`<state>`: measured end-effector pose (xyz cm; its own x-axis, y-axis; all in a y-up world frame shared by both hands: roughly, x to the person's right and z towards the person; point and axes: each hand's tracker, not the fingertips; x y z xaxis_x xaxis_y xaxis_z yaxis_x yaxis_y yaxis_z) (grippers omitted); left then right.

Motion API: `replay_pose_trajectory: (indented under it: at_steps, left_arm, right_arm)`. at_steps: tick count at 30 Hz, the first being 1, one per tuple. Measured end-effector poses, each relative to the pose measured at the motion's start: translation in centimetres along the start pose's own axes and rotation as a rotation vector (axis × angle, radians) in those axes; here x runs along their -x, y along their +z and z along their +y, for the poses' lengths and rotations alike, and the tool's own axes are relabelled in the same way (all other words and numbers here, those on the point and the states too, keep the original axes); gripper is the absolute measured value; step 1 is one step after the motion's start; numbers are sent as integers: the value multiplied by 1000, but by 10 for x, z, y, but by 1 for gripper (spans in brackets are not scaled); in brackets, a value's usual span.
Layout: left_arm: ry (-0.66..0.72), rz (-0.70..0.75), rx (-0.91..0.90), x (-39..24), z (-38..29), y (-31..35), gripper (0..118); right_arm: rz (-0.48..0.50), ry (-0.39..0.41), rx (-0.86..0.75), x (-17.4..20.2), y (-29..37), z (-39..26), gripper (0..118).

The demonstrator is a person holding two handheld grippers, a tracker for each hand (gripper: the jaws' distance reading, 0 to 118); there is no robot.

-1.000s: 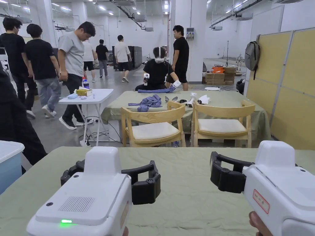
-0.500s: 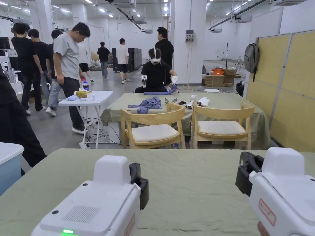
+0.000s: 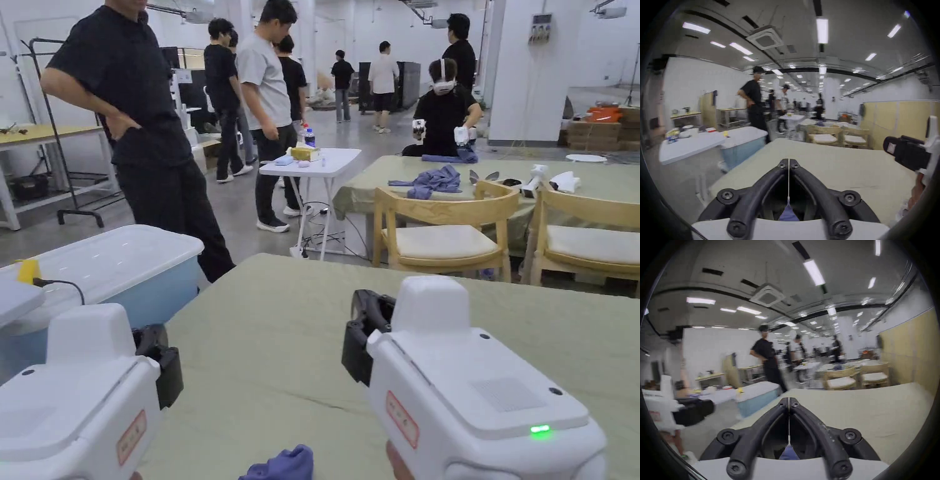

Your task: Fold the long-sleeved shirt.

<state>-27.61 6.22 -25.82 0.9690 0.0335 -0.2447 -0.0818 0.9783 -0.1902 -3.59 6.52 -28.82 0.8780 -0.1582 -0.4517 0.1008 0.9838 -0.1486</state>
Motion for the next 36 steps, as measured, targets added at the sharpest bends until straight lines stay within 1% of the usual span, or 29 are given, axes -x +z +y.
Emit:
replay_pose_trajectory:
  at_steps: [2, 3, 6, 8, 9, 10, 11, 12, 13, 14, 15, 16, 18, 20, 21, 22, 24, 25, 26, 27, 28, 31, 34, 36]
  left_arm:
    - [15, 52, 24, 24, -6, -2, 0]
    - [15, 49, 40, 32, -12, -3, 0]
    - [-10, 25, 140, 37, -33, -19, 0]
    - [15, -46, 211, 34, -54, -39, 0]
    - [35, -84, 261, 30, -68, -55, 0]
    - [61, -122, 305, 26, -83, -73, 3]
    - [89, -149, 344, 21, -98, -90, 29]
    - [113, -182, 400, 16, -118, -109, 70]
    - [113, -199, 477, 9, -138, -131, 107]
    - [102, -200, 541, 3, -155, -148, 116]
    - [129, -234, 534, -3, -174, -166, 108]
    - [88, -182, 558, -10, -187, -186, 106]
    - [-1, -145, 625, -24, -217, -219, 107]
    - [-66, -152, 700, -25, -240, -193, 107]
    - [-80, -157, 743, -27, -255, -198, 106]
    - [-87, -162, 794, -29, -269, -203, 103]
    - [-91, -170, 881, -32, -284, -223, 71]
    - [-45, -205, 884, -31, -282, -225, 61]
    - [6, -206, 865, -31, -271, -226, 42]
    - [-4, -203, 842, -34, -256, -224, 40]
    - [-6, -242, 798, -39, -240, -221, 40]
    - [94, -352, 689, -59, -182, -210, 37]
    - [83, -467, 549, -100, -123, -186, 37]
    - [86, -537, 485, -136, -92, -169, 37]
  right_arm:
    - [128, -5, 20, 24, -16, -7, 3]
    - [163, 0, 29, 34, -19, -11, 3]
    - [164, 40, 38, 36, -23, -23, 3]
    - [153, 51, 69, 24, -23, -30, 3]
    - [142, 47, 92, 11, -21, -35, 3]
    - [126, 46, 115, -1, -18, -39, 3]
    - [109, 52, 132, -12, -14, -44, 3]
    - [86, 65, 157, -24, -8, -49, 3]
    - [70, 81, 179, -38, 2, -55, 3]
    - [46, 94, 195, -48, 7, -59, 3]
    - [16, 106, 211, -60, 14, -65, 3]
    - [-4, 116, 229, -68, 19, -69, 3]
    - [-42, 113, 266, -84, 32, -77, 3]
    - [-62, 94, 288, -98, 37, -82, 3]
    - [-76, 86, 294, -100, 40, -84, 3]
    - [-86, 81, 299, -104, 41, -86, 3]
    - [-95, 69, 302, -109, 44, -87, 3]
    - [-96, 59, 300, -110, 46, -87, 3]
    - [-94, 51, 297, -111, 48, -86, 3]
    - [-94, 47, 289, -111, 51, -85, 3]
    - [-98, 46, 278, -112, 55, -83, 3]
    - [-122, 31, 200, -118, 72, -70, 3]
    - [-159, 0, 118, -130, 92, -55, 3]
    - [-199, -5, 74, -141, 107, -43, 3]
